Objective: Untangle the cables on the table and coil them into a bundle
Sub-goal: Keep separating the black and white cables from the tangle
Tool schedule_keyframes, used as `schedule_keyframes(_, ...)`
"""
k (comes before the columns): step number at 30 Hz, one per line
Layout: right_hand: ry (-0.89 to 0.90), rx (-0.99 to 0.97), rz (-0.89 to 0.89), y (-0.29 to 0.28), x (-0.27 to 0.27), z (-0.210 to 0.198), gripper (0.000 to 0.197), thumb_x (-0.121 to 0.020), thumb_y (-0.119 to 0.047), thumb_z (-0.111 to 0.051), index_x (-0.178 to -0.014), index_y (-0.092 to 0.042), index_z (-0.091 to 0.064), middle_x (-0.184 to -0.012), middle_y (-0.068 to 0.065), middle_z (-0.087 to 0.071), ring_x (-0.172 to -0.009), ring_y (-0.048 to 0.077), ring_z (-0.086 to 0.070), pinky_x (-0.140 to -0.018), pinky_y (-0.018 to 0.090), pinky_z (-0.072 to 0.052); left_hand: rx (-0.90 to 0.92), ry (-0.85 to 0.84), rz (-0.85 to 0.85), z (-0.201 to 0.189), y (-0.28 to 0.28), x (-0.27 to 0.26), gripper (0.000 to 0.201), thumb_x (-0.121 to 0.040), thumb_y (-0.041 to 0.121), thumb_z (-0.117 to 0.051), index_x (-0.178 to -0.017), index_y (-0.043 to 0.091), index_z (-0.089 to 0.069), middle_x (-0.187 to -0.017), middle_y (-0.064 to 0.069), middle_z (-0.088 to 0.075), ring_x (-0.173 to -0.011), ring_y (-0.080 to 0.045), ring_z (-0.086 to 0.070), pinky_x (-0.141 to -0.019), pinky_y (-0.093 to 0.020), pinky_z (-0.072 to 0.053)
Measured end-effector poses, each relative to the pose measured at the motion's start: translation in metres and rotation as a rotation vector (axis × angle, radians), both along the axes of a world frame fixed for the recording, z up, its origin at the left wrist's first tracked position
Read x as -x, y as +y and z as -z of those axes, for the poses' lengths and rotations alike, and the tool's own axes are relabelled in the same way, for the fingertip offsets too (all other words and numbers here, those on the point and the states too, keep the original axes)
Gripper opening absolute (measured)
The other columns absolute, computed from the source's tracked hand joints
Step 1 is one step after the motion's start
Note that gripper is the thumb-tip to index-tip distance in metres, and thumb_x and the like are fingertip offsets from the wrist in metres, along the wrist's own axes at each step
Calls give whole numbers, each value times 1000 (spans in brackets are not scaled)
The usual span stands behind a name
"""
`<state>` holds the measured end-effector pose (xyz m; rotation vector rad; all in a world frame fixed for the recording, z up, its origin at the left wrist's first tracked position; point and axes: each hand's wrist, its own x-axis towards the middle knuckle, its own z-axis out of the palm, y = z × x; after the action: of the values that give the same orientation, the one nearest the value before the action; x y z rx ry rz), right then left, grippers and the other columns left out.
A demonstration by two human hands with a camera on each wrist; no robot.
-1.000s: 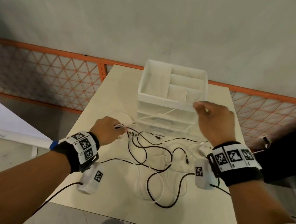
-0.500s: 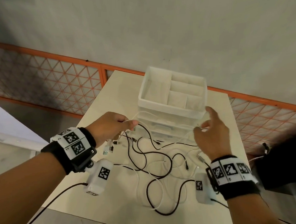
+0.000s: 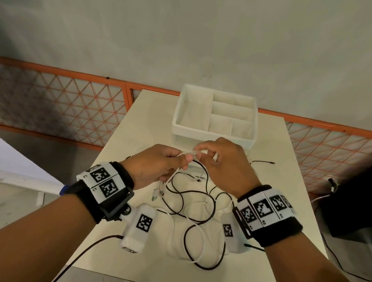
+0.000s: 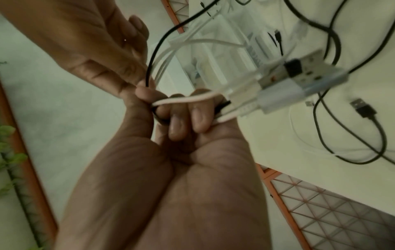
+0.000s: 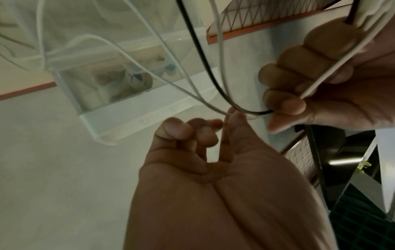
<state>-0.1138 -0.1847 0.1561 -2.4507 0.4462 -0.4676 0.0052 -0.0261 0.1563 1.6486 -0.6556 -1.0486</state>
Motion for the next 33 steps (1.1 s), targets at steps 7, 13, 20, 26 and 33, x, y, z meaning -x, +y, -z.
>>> schedule_keyframes(7,-111,-70,136,-6,3,-2,9,-84,-33,-80,-77,-29,-77,-72,-4,-61,-62,6,-51,-64,21,-43,112,255,-40,7,0,-1,35,-99,32,-51,-74,8,-58,-72,-5,-44,-56,-14,-37,-59,-28,-34)
schedule_keyframes(13,-54,-34,231,-16,5,3,24,-86,-27,-75,-67,-36,-64,-64,-9,-53,-61,9,-50,-62,26,-46,113,353,-100,6,1,0,32,-102,27,-47,-78,8,-56,-62,-3,-43,-55,-15,-37,-55,-27,-34)
schedule_keyframes(20,278,-200,473,-54,32,27,9,-91,-32,-63,-86,-28,-69,-90,1,-76,-86,26,-71,-82,37,-58,7,0,-215,6,16,-22,34,-101,25,-51,-83,2,-69,-63,1,-43,-57,-10,-35,-56,-25,-30)
schedule_keyframes(26,-102,-417,341,-44,35,8,19,-88,-8,-59,-81,-20,-72,-68,3,-74,-54,15,-64,-49,18,-45,-325,-56,-388,35,24,-27,26,-98,16,-53,-77,4,-62,-63,-1,-37,-55,-16,-28,-46,-23,-25)
schedule_keyframes(33,-142,-386,95,-28,35,13,26,-94,-5,-63,-85,-25,-77,-65,4,-71,-51,15,-58,-57,28,-48,-135,307,-633,19,18,-43,30,-101,13,-40,-73,9,-49,-43,4,-36,-30,-7,-23,-33,-15,-15)
